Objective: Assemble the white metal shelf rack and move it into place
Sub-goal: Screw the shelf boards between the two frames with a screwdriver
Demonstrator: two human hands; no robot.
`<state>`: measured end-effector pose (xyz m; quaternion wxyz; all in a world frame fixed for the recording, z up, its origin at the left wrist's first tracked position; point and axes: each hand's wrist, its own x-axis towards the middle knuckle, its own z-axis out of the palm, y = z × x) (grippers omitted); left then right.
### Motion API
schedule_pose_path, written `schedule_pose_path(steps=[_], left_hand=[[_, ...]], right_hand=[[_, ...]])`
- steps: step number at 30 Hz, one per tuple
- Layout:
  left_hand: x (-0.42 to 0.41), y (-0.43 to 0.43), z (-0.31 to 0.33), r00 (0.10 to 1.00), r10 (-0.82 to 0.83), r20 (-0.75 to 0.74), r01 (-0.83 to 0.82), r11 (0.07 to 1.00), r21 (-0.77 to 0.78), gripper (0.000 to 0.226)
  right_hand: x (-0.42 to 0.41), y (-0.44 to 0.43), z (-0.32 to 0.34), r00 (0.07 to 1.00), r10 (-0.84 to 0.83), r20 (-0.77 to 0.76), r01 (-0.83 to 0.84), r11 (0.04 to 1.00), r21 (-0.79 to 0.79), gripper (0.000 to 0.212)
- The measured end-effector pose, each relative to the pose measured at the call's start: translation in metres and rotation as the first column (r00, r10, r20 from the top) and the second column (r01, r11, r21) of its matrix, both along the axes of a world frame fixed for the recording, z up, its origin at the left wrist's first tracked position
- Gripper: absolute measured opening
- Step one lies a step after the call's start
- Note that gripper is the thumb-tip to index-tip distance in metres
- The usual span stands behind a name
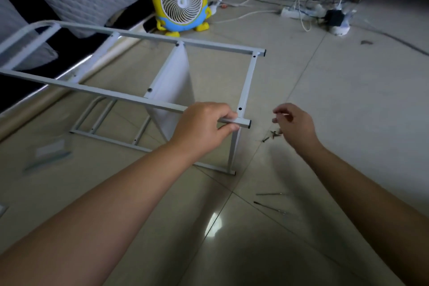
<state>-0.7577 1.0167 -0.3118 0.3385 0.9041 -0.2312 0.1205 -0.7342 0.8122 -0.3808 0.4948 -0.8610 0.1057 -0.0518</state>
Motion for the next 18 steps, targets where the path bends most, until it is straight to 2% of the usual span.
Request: schedule_pose_path(steps=[2, 3, 5, 8, 10, 13, 18], left_hand=[[0.001, -0.001, 0.001, 1.0, -0.005, 0.028, 0.004, 0.999, 0.038, 0.017], [0.001, -0.001, 0.001, 0.999, -0.002, 0.049, 0.0, 0.999, 0.052, 0.016], [0.002, 0.001, 0.001, 0.997, -0.011, 0.077, 0.006, 0.998, 0.067, 0.015], [0.003, 0.004, 0.004, 0.998, -0.027, 0.061, 0.023, 0.998, 0.058, 0.016], [0.004, 0.005, 0.008, 1.0, -0.004, -0.009, 0.004, 1.0, 0.022, 0.016], [0.007, 0.008, 0.011, 0.99, 0.034, -0.136, -0.035, 0.999, -0.004, 0.016], [0.009, 0.01, 0.015, 0.974, 0.057, -0.219, -0.062, 0.998, -0.012, 0.017]], right_hand=[[-0.004, 0.008, 0.034, 0.997, 0.016, 0.074, -0.03, 0.98, 0.198, 0.028], [-0.005, 0.013, 0.048, 0.994, 0.042, 0.101, -0.065, 0.97, 0.236, 0.031], [-0.003, 0.02, 0.067, 0.989, 0.081, 0.122, -0.107, 0.968, 0.229, 0.031], [0.013, 0.023, 0.082, 0.992, -0.019, 0.123, -0.009, 0.975, 0.223, 0.031], [0.022, 0.025, 0.086, 0.985, -0.087, 0.15, 0.046, 0.965, 0.259, 0.028], [0.029, 0.033, 0.084, 0.984, -0.047, 0.173, 0.004, 0.971, 0.241, 0.023], [0.06, 0.032, 0.073, 0.995, -0.082, 0.056, 0.055, 0.927, 0.372, 0.031]])
